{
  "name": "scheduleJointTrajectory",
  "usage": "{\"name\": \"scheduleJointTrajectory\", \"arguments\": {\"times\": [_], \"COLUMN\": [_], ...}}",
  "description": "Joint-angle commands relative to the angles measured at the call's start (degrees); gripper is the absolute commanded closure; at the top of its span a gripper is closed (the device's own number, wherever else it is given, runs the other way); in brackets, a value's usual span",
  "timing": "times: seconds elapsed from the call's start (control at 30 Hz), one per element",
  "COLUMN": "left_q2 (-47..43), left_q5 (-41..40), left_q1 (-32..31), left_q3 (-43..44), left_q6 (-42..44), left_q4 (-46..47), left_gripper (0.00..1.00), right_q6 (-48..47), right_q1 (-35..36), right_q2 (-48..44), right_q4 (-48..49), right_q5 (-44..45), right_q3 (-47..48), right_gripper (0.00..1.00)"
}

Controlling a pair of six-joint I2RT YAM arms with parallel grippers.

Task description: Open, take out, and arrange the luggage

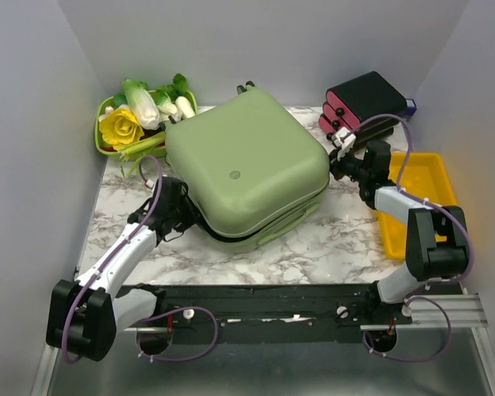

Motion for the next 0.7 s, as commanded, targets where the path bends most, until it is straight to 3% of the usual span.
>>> {"name": "scheduleJointTrajectory", "arguments": {"times": [0.0, 0.23, 0.37, 0.4, 0.47, 0.5, 0.53, 0.67], "left_q2": [2.34, 2.6, 2.52, 2.34, 2.17, 2.17, 2.17, 2.08], "left_q5": [-1.21, 0.54, 1.16, 1.42, 1.77, 1.69, 1.86, 2.21], "left_q1": [0.56, 0.56, 0.56, 0.56, 0.56, 0.56, 0.56, 0.56], "left_q3": [-4.34, -4.78, -4.87, -4.87, -4.87, -4.78, -4.78, -4.52], "left_q6": [5.3, 5.74, 5.56, 5.56, 5.74, 5.74, 5.91, 5.91], "left_q4": [-4.41, -3.88, -3.09, -2.91, -2.91, -2.91, -3.0, -3.35], "left_gripper": [1.0, 1.0, 1.0, 1.0, 1.0, 1.0, 1.0, 1.0], "right_q6": [-1.28, 0.31, -0.21, -0.83, -2.32, -2.85, -3.46, -4.7], "right_q1": [0.76, 0.76, 0.76, 0.85, 0.76, 0.85, 0.76, 0.76], "right_q2": [3.53, 9.51, 7.76, 7.23, 6.53, 6.35, 6.09, 4.16], "right_q4": [8.09, 10.21, 11.61, 11.71, 11.36, 10.92, 10.22, 7.85], "right_q5": [-7.1, -16.86, -15.3, -13.38, -11.35, -9.94, -9.41, -6.16], "right_q3": [7.34, 13.85, 11.84, 10.7, 10.25, 10.16, 10.25, 8.85], "right_gripper": [0.94, 0.88, 0.82, 0.76, 0.73, 0.6, 0.53, 0.41]}}
